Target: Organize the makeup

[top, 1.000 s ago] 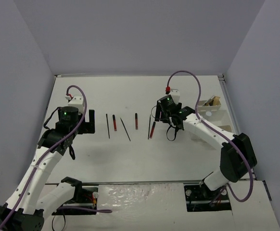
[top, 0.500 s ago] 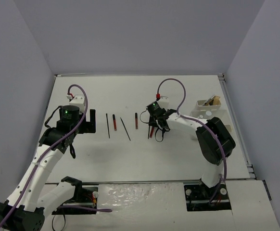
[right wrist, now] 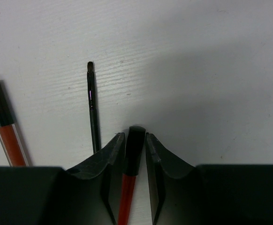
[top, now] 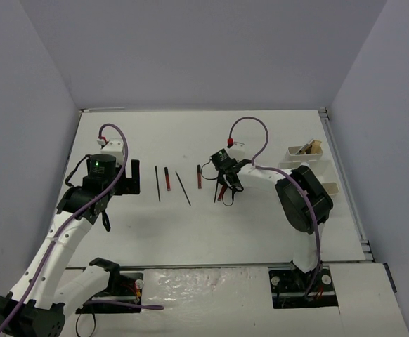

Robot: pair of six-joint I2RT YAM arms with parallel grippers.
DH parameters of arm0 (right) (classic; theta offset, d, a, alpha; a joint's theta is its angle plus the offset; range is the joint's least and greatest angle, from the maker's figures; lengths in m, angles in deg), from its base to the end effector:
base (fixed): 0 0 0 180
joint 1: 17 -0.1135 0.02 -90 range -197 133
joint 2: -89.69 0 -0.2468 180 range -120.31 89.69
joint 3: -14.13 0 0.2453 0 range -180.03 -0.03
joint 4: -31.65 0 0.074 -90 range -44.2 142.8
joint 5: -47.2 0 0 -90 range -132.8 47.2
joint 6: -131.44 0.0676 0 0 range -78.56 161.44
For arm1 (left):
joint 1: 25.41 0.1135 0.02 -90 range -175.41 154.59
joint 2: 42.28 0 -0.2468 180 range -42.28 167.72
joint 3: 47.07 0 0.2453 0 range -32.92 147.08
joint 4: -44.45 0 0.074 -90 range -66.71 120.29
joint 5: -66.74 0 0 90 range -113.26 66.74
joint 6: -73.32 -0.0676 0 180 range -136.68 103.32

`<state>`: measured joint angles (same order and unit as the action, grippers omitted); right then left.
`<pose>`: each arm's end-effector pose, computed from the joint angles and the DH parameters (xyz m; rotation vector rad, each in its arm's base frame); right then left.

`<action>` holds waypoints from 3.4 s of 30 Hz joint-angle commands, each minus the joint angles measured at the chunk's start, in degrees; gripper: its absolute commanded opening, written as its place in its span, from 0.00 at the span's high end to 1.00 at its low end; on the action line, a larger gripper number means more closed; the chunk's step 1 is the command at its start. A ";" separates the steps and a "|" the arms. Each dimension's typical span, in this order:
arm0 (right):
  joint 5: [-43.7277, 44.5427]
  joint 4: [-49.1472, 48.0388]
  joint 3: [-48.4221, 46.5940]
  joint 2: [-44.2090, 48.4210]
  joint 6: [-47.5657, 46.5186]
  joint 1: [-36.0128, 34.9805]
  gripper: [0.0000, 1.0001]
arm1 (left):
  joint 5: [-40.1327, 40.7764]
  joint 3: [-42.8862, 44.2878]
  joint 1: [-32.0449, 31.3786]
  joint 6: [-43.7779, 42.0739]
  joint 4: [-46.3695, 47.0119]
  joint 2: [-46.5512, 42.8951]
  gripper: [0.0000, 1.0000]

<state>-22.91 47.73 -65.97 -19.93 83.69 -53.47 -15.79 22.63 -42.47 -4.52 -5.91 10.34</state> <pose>0.3455 0.2267 0.1268 0.2826 2.3074 0.2858 0.2153 -0.0569 0.3043 0.0162 2.1501 -0.1568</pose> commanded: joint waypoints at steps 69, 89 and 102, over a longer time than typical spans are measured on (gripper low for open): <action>44.56 -42.06 35.81 48.51 -33.23 32.60 1.00 | -2.98 1.02 0.97 1.20 1.75 -2.70 0.06; 43.11 -38.31 38.14 51.39 -29.90 29.64 0.66 | -3.02 1.01 1.06 1.25 1.89 -3.14 0.05; 21.47 -15.88 22.74 53.65 -26.28 21.06 0.47 | -3.76 0.88 1.50 1.20 2.02 -2.63 0.05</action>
<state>10.86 23.89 -32.97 35.36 54.07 -29.96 -18.95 22.63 -41.59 -4.01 -5.92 7.55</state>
